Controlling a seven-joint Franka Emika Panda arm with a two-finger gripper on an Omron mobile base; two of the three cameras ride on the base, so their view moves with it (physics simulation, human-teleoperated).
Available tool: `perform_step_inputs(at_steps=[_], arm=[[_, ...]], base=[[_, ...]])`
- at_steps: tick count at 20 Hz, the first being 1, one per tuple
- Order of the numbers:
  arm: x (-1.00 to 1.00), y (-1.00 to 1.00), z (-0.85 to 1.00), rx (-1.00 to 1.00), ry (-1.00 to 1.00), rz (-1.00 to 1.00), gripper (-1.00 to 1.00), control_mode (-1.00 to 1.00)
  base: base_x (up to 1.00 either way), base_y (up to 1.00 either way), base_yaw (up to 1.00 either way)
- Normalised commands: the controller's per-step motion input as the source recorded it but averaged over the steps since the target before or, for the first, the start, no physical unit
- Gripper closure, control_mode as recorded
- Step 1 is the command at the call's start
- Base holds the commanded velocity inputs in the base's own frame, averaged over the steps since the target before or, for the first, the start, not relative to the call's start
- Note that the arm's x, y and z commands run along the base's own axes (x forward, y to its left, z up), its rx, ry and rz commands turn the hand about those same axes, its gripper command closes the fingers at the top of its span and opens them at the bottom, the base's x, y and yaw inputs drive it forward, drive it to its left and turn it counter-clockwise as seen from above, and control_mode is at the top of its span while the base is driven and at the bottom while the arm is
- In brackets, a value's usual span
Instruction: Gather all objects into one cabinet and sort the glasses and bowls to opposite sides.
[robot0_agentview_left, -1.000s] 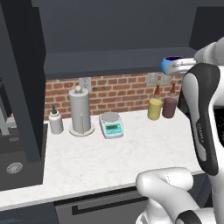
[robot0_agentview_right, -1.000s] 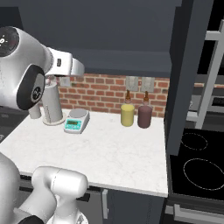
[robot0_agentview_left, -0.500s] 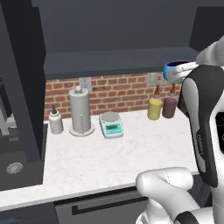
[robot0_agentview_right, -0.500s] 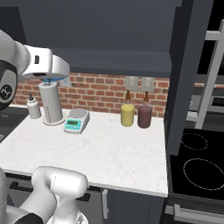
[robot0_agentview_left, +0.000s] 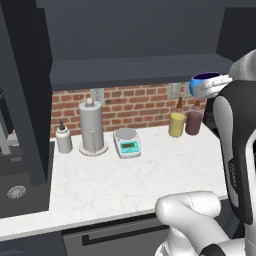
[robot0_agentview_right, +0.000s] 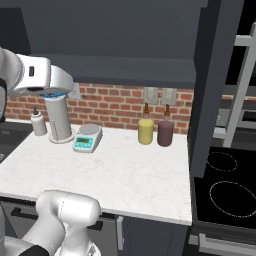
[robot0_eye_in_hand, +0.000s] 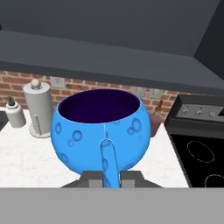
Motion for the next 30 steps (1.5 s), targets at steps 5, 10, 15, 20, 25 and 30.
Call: perform_step_inputs(at_steps=[5,10,15,20,25,30], arm=[[-0.13,0.00,0.00,0.02,0.00,0.00,1.00,-1.00],[-0.13,0.00,0.00,0.05,0.02,-0.01,1.00,-1.00],[-0.13,0.00,0.00,0.09,0.00,-0.01,1.00,-1.00],[-0.07,0.00,0.00,0.10,0.00,-0.02,1.00,-1.00],[-0.07,0.00,0.00,0.04,0.00,-0.01,1.00,-1.00],[-0.14,0.00,-0.02,0.00,0.00,0.00,1.00,-1.00]], base=[[0.00,0.00,0.00],[0.00,0.00,0.00],[0.00,0.00,0.00],[0.00,0.00,0.00],[0.00,0.00,0.00],[0.00,0.00,0.00]])
